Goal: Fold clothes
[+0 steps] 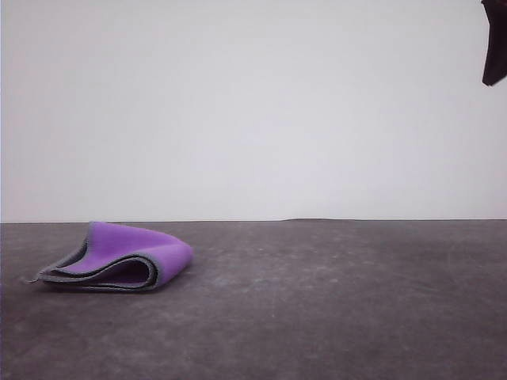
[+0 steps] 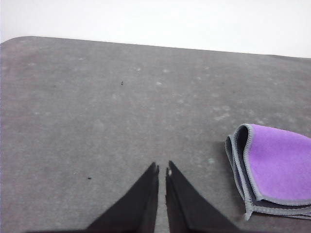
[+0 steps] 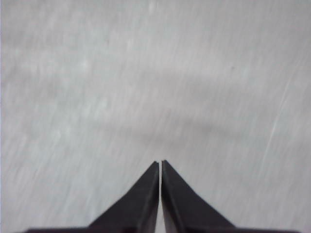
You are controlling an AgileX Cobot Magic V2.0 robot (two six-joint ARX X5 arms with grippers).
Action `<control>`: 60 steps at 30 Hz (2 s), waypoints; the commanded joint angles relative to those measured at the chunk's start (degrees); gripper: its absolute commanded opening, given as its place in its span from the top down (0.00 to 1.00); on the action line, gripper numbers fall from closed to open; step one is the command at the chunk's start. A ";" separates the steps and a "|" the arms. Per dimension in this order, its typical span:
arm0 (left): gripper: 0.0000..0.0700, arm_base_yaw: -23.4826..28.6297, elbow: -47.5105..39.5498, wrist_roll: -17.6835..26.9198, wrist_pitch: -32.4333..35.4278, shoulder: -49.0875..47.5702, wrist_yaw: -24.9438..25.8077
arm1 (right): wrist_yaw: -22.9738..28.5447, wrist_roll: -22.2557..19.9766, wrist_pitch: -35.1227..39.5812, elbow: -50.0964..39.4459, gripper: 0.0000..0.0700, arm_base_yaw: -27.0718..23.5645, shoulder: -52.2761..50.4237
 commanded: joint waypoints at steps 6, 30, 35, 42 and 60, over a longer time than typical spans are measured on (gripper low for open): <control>0.98 0.00 -0.70 0.11 -1.16 -0.07 -0.15 | 1.29 0.45 23.72 -19.17 1.00 -1.36 -19.71; 0.98 0.00 -0.70 0.11 -1.16 -0.07 -0.15 | 2.80 5.35 24.60 -63.41 1.00 -1.31 -68.27; 0.98 0.00 -0.70 0.11 -1.16 -0.07 -0.15 | 2.76 5.37 24.80 -64.95 1.00 -1.31 -68.26; 0.98 0.00 -0.68 0.11 -1.15 -0.07 -0.15 | 2.74 4.98 25.03 -65.02 1.00 -1.31 -68.26; 0.98 0.00 -0.68 0.11 -1.16 -0.07 -0.15 | 2.84 5.33 25.06 -65.02 1.00 0.51 -68.26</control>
